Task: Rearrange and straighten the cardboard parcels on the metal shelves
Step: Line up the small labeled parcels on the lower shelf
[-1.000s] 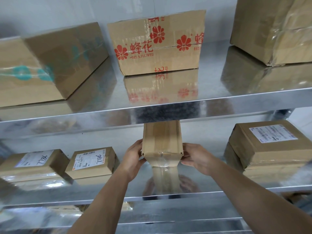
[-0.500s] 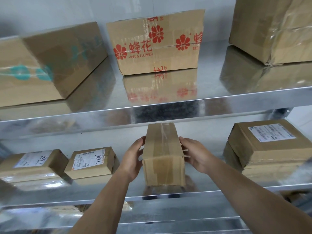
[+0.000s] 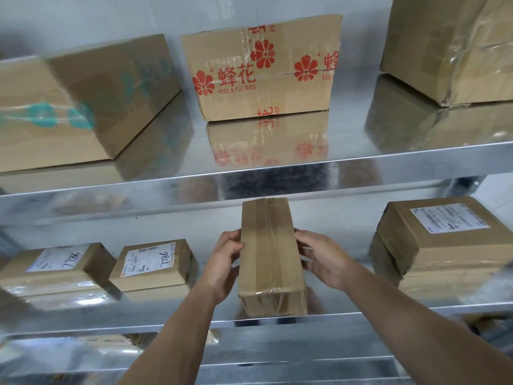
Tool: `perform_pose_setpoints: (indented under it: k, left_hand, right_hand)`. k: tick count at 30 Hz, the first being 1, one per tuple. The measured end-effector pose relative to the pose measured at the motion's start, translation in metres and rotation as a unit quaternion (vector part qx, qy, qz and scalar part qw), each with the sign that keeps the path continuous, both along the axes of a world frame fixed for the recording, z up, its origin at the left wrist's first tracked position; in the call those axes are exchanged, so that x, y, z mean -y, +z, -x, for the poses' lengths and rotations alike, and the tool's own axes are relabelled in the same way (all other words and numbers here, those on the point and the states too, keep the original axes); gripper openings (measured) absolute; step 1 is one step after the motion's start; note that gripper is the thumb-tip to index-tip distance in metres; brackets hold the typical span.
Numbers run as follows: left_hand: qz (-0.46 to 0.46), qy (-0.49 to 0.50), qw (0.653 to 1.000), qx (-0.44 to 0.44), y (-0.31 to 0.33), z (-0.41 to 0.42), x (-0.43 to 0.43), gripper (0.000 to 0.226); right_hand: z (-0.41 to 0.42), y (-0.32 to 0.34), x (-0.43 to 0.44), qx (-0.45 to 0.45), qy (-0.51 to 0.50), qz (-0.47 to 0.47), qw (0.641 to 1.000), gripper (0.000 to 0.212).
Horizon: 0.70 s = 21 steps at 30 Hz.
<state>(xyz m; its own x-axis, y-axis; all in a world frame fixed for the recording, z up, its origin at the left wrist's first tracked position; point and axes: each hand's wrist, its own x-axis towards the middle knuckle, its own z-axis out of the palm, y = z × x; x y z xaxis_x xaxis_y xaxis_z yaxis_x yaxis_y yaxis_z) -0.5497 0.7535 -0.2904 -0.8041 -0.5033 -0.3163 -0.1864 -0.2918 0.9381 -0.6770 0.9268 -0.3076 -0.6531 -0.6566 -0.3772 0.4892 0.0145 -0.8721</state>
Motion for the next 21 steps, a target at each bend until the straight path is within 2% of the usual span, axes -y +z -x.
perform_pose_setpoints:
  k: [15, 21]
  left_hand:
    - [0.008, 0.016, 1.0, -0.001, -0.0021, 0.0013, 0.0008, 0.024]
    - [0.042, -0.025, 0.999, 0.017, 0.0012, 0.0032, 0.0057, 0.037]
  right_hand:
    - [-0.0003, 0.0046, -0.0044, 0.012, -0.005, 0.002, 1.0, 0.028]
    - [0.003, 0.0067, -0.0052, -0.035, 0.028, -0.067, 0.997, 0.029]
